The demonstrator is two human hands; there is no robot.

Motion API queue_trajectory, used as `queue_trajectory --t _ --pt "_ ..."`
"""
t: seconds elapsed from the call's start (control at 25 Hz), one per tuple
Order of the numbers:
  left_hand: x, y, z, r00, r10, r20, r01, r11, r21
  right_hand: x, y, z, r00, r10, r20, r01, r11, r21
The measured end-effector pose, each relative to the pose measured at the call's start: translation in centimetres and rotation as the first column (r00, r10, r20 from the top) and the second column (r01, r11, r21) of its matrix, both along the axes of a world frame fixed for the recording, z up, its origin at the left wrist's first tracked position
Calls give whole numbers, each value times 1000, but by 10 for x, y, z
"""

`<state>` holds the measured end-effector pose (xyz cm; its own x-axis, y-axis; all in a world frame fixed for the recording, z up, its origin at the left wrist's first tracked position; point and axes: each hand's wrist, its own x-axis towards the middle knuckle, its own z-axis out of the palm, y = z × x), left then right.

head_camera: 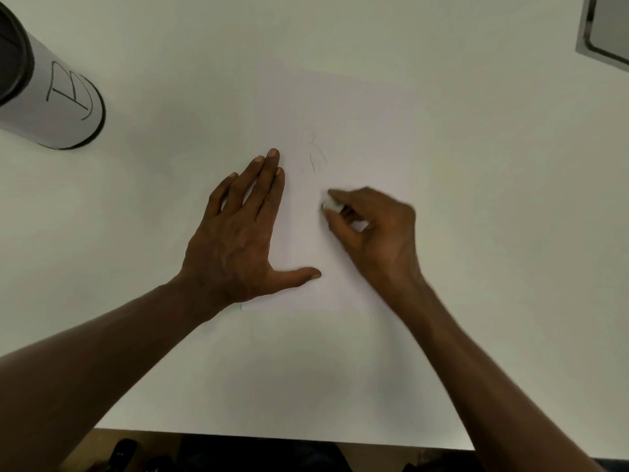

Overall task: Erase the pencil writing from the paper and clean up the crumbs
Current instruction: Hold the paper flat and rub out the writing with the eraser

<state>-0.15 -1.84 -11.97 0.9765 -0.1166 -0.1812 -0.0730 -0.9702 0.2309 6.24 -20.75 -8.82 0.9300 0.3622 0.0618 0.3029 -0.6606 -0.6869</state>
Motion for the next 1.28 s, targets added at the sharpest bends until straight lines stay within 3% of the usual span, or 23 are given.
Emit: queue_trajectory --t 0.16,0.36,0.48,0.68,0.96,1.12,1.28 --pt "2 1 1 1000 3 -14 -3 1000 -8 54 -5 2 988 -155 -25 156 987 39" --pt "0 1 0 1000 7 0 -7 1000 -20 38 2 19 915 -179 -362 239 963 128" --pt "0 0 0 1000 8 1 -8 1000 -29 50 6 22 871 -200 -449 267 959 91" --pt "0 1 -3 1000 15 10 -15 1000 -27 56 17 16 986 -36 -165 13 990 -138" --pt "1 0 -3 1000 21 21 -20 999 -37 56 21 7 997 -25 77 43 971 -237" --pt "0 0 -3 999 24 35 -22 999 -46 61 28 10 988 -40 146 80 958 -275" --pt "1 1 -3 999 27 35 -25 998 -56 67 28 14 1000 -20 20 27 882 -471"
